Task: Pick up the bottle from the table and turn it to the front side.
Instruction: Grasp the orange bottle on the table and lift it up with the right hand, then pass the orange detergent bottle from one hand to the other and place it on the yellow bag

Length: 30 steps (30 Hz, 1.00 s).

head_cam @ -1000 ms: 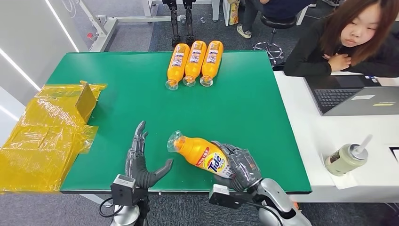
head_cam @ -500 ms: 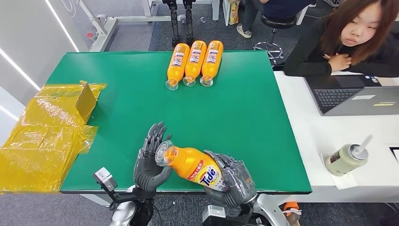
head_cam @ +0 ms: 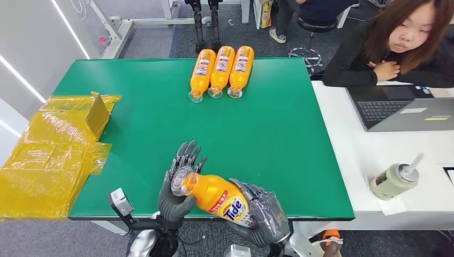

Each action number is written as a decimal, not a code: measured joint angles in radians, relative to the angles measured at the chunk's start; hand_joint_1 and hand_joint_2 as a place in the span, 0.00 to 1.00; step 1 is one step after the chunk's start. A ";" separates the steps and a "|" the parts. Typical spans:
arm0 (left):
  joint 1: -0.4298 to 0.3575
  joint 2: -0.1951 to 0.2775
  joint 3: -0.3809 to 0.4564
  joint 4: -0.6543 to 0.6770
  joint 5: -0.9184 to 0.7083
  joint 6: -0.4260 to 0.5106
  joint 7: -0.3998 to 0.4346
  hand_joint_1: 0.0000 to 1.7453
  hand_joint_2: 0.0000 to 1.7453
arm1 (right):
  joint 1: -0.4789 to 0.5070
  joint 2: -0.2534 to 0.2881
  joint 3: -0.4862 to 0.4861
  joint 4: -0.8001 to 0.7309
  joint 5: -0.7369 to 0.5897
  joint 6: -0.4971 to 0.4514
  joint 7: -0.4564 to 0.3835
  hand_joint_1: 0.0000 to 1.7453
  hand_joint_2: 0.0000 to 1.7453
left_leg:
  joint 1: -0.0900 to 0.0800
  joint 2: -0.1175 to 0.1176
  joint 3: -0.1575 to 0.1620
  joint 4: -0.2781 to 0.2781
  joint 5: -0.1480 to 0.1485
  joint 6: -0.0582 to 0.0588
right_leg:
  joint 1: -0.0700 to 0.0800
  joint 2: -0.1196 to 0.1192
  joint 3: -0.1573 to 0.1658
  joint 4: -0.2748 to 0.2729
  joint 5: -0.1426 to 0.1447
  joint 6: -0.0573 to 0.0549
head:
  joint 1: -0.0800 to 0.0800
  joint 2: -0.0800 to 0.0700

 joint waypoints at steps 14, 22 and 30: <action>-0.018 0.001 -0.045 0.023 0.006 0.000 -0.004 0.06 1.00 | -0.010 0.058 0.029 0.002 0.001 0.072 0.007 1.00 1.00 | 0.000 0.001 0.000 0.000 0.000 0.000 | 0.000 0.000 0.000 0.000 0.000 0.000 | 0.000 0.000; -0.036 0.001 -0.052 0.039 0.016 0.026 -0.020 1.00 1.00 | -0.034 0.089 0.046 0.014 -0.002 0.109 0.043 1.00 1.00 | 0.000 0.001 0.000 0.000 0.000 0.000 | 0.000 0.000 0.000 0.000 0.000 0.000 | 0.000 0.000; -0.036 0.003 -0.053 0.040 0.028 0.039 -0.025 1.00 1.00 | -0.057 0.101 0.046 0.035 -0.016 0.129 0.043 1.00 1.00 | 0.000 0.001 -0.001 0.000 0.000 0.000 | 0.000 0.000 0.000 0.000 0.000 0.000 | 0.000 0.000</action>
